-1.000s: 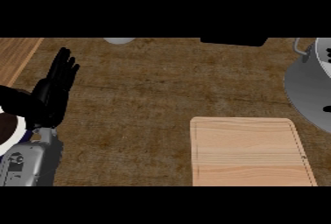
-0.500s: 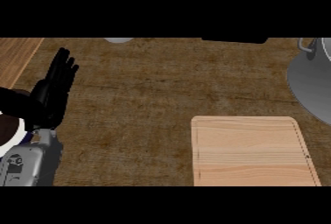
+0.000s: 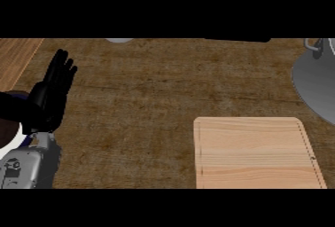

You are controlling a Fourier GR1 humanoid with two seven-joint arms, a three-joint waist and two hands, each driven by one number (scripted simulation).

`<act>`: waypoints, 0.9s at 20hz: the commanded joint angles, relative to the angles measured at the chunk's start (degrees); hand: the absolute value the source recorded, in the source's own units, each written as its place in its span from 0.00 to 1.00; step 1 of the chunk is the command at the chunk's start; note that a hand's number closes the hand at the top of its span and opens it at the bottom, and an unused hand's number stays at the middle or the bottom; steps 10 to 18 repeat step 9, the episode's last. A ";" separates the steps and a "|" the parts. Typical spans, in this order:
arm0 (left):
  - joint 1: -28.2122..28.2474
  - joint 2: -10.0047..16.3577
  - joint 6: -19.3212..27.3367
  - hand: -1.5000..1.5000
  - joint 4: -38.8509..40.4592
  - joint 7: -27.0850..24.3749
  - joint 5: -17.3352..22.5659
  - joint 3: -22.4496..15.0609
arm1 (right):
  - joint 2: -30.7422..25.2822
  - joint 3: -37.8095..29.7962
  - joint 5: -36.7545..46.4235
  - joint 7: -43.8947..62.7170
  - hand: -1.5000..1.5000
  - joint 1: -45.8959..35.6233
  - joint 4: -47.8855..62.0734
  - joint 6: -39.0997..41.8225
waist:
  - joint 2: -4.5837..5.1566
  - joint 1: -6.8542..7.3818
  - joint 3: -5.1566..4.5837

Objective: Pick the tomato from the cutting board and place it in the pot

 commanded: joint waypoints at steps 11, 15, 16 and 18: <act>-0.24 -0.18 0.12 0.50 -0.31 0.26 0.58 0.40 | -3.92 -0.93 -2.66 -2.55 0.00 1.37 -1.58 12.14 | 0.35 -0.18 0.34; -0.24 -0.18 0.12 0.50 -0.31 0.26 0.58 0.40 | -3.92 -0.93 -2.66 -2.55 0.00 1.37 -1.58 12.14 | 0.35 -0.18 0.34; -0.24 -0.18 0.12 0.50 -0.31 0.26 0.58 0.40 | -3.92 -0.93 -2.66 -2.55 0.00 1.37 -1.58 12.14 | 0.35 -0.18 0.34; -0.24 -0.18 0.12 0.50 -0.31 0.26 0.58 0.40 | -3.92 -0.93 -2.66 -2.55 0.00 1.37 -1.58 12.14 | 0.35 -0.18 0.34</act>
